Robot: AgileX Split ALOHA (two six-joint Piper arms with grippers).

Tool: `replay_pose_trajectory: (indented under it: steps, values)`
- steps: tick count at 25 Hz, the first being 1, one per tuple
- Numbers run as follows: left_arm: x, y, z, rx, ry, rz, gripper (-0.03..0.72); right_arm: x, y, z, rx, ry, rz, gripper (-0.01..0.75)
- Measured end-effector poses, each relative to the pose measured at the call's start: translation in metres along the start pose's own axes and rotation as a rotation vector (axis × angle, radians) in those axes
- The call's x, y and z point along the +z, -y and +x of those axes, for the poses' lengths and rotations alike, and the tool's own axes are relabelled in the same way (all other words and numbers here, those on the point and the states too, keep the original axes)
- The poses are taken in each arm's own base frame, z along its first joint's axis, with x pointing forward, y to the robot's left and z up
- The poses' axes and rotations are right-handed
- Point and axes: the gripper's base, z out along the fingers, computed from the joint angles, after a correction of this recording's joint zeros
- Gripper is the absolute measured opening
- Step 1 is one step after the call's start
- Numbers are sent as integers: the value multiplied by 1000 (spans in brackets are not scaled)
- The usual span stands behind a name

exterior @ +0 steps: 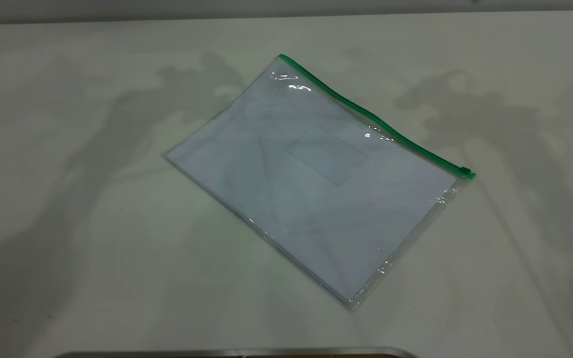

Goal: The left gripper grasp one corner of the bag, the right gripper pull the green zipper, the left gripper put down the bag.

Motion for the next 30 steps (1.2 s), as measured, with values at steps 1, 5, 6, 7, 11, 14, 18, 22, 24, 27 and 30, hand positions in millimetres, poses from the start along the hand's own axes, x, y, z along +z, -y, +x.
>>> replay_pose_trajectory:
  steps: [1, 5, 6, 7, 11, 14, 18, 22, 24, 27, 30]
  values:
    - [-16, 1, -2, -16, -5, -23, 643, -18, -3, -4, -1, 27, 12, 548]
    - [-78, 8, -5, -70, -37, -88, 630, -92, -20, -9, -12, 130, 59, 547]
    - [-93, 11, -6, -89, -40, -97, 628, -112, -26, -8, -15, 156, 70, 547]
    - [-105, 14, -4, -104, -54, -102, 625, -129, -31, -6, -13, 173, 76, 547]
    - [-153, 21, 0, -171, -62, -178, 605, -202, -59, 9, -1, 273, 112, 547]
    - [-184, 23, 2, -214, -32, -272, 595, -246, -80, 26, 6, 326, 127, 547]
    - [-222, 30, 5, -295, 34, -350, 590, -292, -105, 49, 15, 403, 152, 547]
    - [-257, 43, 11, -419, 116, -378, 590, -317, -128, 79, 37, 468, 163, 547]
    - [-273, 54, 22, -451, 132, -379, 590, -320, -140, 98, 42, 474, 155, 547]
    - [-294, 75, 48, -473, 129, -376, 590, -313, -156, 131, 51, 458, 141, 547]
    - [-308, 101, 84, -504, 114, -369, 590, -301, -175, 168, 63, 447, 119, 547]
